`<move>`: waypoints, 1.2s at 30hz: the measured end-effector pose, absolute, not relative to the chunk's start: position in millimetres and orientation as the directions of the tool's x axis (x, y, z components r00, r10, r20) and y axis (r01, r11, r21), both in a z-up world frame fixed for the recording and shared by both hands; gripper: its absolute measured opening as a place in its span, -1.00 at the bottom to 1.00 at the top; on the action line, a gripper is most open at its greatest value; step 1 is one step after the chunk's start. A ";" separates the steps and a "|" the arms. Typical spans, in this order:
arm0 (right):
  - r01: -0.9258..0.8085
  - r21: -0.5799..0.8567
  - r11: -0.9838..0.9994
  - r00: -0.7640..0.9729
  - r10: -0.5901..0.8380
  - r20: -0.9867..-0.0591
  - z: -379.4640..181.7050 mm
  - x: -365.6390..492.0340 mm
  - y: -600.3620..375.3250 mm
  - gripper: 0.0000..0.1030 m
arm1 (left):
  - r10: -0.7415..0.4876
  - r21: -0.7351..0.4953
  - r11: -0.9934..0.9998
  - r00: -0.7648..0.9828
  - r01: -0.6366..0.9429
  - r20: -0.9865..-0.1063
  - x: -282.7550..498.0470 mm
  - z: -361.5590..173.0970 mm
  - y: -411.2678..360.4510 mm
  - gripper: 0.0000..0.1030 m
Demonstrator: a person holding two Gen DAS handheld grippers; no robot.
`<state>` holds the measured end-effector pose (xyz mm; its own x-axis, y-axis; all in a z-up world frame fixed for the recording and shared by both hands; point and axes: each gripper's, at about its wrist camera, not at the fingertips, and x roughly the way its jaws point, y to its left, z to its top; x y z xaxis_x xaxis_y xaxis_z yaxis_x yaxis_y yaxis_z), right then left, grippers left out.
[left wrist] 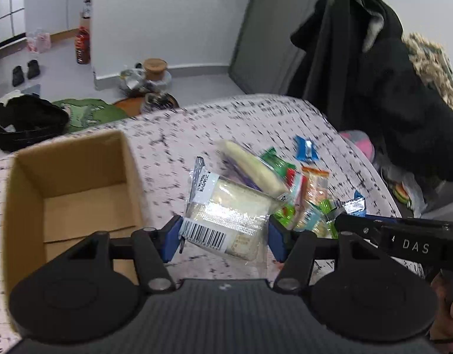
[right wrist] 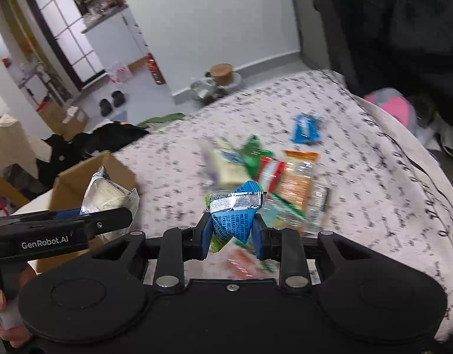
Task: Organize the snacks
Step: 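Carry both snacks over the cardboard box and open both grippers to drop them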
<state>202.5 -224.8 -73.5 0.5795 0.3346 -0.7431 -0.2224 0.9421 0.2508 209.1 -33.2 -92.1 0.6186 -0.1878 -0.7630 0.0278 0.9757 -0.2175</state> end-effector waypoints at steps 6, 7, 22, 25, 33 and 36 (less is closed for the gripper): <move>-0.266 0.261 0.928 0.580 0.370 -0.726 -66.8 196.2 -198.4 -0.47 | -0.152 -0.219 0.976 0.655 -0.020 -0.740 189.2 -75.6 -1.2 0.15; -0.272 0.259 0.927 0.581 0.373 -0.724 -65.7 195.1 -194.5 -0.47 | -0.143 -0.216 0.976 0.658 -0.031 -0.740 185.8 -75.0 3.6 0.15; -0.351 0.279 0.894 0.585 0.442 -0.680 -51.9 175.4 -139.0 -0.46 | -0.079 -0.208 0.971 0.671 -0.114 -0.737 152.6 -75.3 54.7 0.15; -0.370 0.279 0.886 0.574 0.454 -0.682 -52.0 173.3 -124.8 -0.46 | -0.070 -0.212 0.968 0.667 -0.134 -0.742 146.9 -79.0 65.8 0.15; -0.373 0.326 0.869 0.525 0.487 -0.699 -63.1 172.5 -87.8 -0.46 | -0.035 -0.208 0.959 0.648 -0.192 -0.761 137.6 -88.6 91.4 0.21; -0.379 0.331 0.864 0.512 0.494 -0.703 -67.5 170.6 -76.3 -0.46 | -0.014 -0.195 0.960 0.664 -0.200 -0.748 133.7 -86.2 97.0 0.25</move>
<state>170.6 -76.3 -67.5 0.5119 0.4937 -0.7030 -0.3792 0.8642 0.3309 133.7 97.0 -86.2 0.6636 -0.0136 -0.7480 -0.2000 0.9602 -0.1949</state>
